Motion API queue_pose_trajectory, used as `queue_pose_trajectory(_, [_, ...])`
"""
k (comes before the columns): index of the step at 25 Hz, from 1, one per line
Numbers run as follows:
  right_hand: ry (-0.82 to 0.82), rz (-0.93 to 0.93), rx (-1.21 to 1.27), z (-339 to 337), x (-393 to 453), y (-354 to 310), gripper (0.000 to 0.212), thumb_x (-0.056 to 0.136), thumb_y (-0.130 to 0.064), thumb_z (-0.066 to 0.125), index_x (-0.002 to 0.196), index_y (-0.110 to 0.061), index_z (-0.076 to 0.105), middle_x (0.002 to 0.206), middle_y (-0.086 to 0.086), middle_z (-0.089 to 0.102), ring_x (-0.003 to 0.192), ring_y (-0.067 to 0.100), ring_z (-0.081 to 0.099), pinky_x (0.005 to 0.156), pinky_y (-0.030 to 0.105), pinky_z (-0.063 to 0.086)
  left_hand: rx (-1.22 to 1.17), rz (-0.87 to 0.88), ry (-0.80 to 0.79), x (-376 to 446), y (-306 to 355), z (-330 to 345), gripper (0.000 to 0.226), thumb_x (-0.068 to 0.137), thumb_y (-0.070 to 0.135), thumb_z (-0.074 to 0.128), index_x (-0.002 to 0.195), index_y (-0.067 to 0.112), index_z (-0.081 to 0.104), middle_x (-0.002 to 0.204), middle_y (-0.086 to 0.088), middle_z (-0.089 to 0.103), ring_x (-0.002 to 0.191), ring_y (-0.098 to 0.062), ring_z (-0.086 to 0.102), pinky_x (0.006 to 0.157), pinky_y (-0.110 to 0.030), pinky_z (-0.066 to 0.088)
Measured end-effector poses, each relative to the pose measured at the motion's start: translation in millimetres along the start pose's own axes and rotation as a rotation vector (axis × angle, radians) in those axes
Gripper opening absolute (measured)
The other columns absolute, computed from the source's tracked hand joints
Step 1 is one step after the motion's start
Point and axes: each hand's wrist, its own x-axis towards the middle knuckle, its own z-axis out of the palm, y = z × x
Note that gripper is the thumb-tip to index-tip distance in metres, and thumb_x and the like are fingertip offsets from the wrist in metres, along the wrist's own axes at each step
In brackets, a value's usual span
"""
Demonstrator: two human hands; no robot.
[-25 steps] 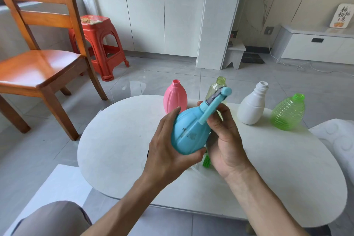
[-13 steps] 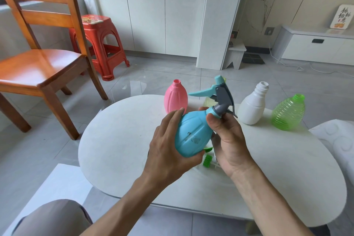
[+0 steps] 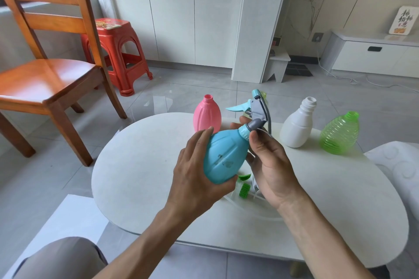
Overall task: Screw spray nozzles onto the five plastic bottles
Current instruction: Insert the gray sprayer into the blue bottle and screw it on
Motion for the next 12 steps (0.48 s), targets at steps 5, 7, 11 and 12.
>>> queue_pose_trajectory(5, [0.097,-0.05,-0.085,2,1,6,0.036,0.083,-0.033,0.069,0.108,-0.007,0.07,0.111,0.009,0.073,0.108,0.021,0.068,0.088,0.035,0.053,0.212,0.106,0.119,1,1,5,0.096,0.062,0.035,0.088,0.143,0.015,0.04,0.143,-0.014,0.047,0.117,-0.033,0.051,0.094,-0.036,0.045])
queue_pose_trajectory(7, [0.06,-0.021,-0.062,-1,2,5,0.035,0.082,-0.038,0.074,0.108,-0.015,0.072,0.118,0.007,0.073,0.114,0.021,0.066,0.088,0.04,0.055,0.236,0.152,0.099,4,0,1,0.097,0.064,0.035,0.088,0.144,0.016,0.036,0.145,-0.015,0.044,0.119,-0.034,0.049,0.095,-0.037,0.044])
queue_pose_trajectory(11, [-0.041,0.074,0.01,-16,3,-11,0.034,0.076,-0.04,0.079,0.105,-0.023,0.075,0.118,0.005,0.074,0.116,0.022,0.065,0.083,0.04,0.057,0.044,0.189,-0.238,14,-10,-21,0.109,0.064,0.044,0.088,0.152,0.033,0.024,0.154,0.006,0.032,0.132,-0.016,0.042,0.105,-0.03,0.043])
queue_pose_trajectory(12, [-0.077,0.081,0.035,-20,4,-13,0.038,0.074,-0.04,0.083,0.105,-0.021,0.075,0.117,0.005,0.074,0.114,0.022,0.065,0.082,0.038,0.057,-0.045,0.163,-0.298,17,-11,-26,0.11,0.062,0.046,0.088,0.151,0.035,0.025,0.151,0.013,0.034,0.132,-0.009,0.042,0.104,-0.023,0.042])
